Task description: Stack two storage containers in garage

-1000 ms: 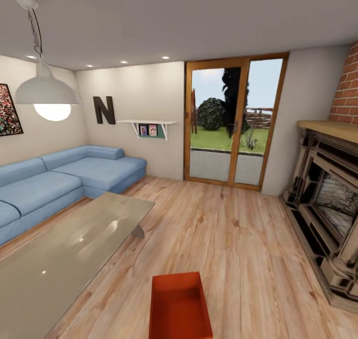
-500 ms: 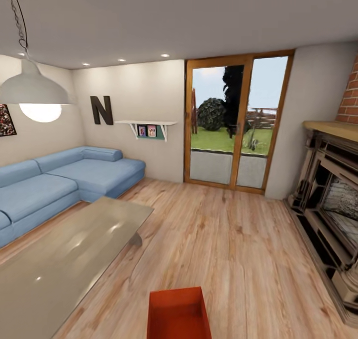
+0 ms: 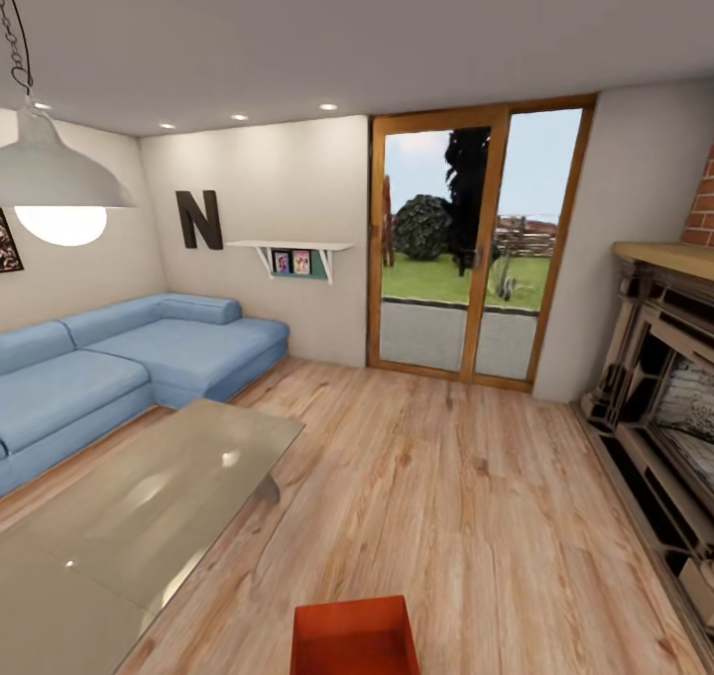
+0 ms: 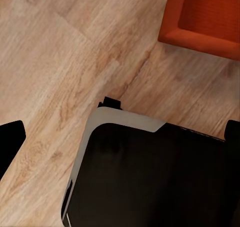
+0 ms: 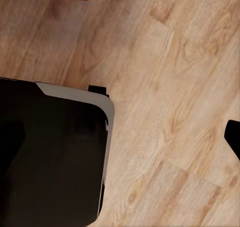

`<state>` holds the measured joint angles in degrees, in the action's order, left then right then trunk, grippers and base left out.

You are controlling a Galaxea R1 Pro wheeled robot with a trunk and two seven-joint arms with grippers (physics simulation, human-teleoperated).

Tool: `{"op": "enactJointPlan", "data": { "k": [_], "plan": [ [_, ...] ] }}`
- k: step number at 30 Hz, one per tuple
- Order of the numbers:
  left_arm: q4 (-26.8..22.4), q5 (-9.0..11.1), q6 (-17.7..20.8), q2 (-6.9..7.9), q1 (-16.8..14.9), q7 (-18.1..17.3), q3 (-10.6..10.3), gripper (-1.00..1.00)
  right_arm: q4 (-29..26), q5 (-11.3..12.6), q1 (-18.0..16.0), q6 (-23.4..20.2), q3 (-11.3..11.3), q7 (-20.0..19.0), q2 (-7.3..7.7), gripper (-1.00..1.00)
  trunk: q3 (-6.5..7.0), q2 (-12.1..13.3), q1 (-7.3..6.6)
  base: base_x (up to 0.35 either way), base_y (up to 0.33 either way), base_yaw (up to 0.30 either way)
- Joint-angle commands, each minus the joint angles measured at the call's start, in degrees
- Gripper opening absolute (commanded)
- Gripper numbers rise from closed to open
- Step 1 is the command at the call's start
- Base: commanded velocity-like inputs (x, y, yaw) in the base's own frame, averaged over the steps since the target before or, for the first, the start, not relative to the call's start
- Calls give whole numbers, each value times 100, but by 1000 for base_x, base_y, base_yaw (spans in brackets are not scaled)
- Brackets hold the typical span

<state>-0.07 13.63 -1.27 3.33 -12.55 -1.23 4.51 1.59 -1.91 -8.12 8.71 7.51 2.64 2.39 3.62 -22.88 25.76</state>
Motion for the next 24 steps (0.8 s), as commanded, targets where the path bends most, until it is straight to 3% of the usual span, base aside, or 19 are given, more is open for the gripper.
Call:
{"op": "enactJointPlan", "data": {
  "k": [1, 9, 24],
  "plan": [
    [7, 8, -13, 1, -2, -12, 44, 100, 17, -20, -5, 28, 31, 26, -1, 100, -2, -4, 2, 11, 0, 0],
    [7, 8, -13, 1, -2, -12, 43, 100, 17, -20, -5, 26, 23, 26, -10, 100, 14, -4, 2, 2, 0, -122],
    [7, 8, -21, 1, -2, -11, 45, 100, 17, -20, -5, -13, 52, 26, 7, 100, 15, -4, 2, 0, -12, -7]
  ]
}}
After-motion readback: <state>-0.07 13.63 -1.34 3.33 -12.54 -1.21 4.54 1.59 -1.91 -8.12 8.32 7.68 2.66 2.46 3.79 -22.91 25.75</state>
